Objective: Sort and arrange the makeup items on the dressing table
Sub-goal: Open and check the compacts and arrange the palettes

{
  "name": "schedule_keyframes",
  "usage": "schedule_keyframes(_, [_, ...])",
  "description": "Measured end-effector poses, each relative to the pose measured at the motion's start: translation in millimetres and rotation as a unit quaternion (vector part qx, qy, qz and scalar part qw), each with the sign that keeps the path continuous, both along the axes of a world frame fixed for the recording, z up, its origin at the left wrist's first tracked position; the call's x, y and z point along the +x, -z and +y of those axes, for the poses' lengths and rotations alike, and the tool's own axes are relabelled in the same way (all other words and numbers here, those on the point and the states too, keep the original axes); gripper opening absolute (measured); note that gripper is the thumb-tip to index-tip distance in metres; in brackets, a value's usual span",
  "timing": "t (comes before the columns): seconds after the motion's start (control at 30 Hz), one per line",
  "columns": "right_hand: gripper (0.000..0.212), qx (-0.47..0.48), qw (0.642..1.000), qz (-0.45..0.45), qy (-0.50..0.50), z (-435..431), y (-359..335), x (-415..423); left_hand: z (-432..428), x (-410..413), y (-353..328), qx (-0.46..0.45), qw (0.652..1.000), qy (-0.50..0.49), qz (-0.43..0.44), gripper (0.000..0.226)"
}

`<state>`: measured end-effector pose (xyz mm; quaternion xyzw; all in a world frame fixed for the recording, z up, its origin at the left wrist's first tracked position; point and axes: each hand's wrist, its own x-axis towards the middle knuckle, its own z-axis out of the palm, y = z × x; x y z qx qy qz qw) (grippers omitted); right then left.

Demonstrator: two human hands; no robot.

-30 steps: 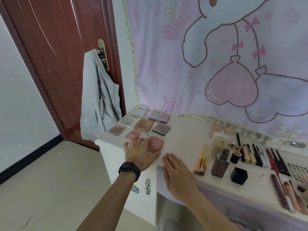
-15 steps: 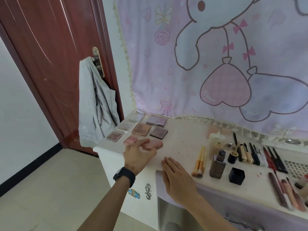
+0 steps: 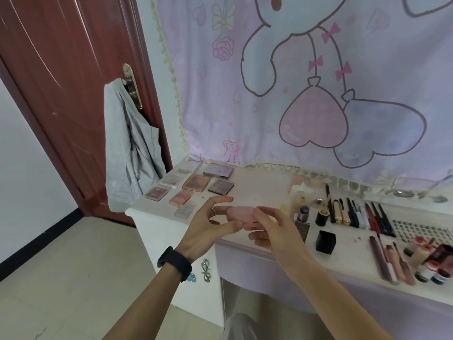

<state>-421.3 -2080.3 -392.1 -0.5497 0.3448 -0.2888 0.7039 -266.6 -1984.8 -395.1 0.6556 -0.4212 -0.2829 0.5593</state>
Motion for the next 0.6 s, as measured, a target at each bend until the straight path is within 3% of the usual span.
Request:
schedule_keyframes(0.17, [0.021,0.099,0.993,-0.062,0.003,-6,0,-18,-7,-9,-4,-0.008,0.995,0.032,0.096,0.051])
schedule_keyframes(0.37, [0.025,0.244,0.961,-0.130,-0.030,-6,1,-28,-12,-13,-8,0.035,0.989,0.080,0.119,0.045])
schedule_keyframes(0.5, [0.028,0.266,0.954,-0.134,-0.038,-7,3,-27,-15,-18,-5,0.063,0.986,0.085,0.132,0.049])
schedule_keyframes(0.6, [0.029,0.230,0.967,-0.102,-0.041,-6,5,-26,-16,-18,1,0.067,0.979,0.104,0.163,0.047])
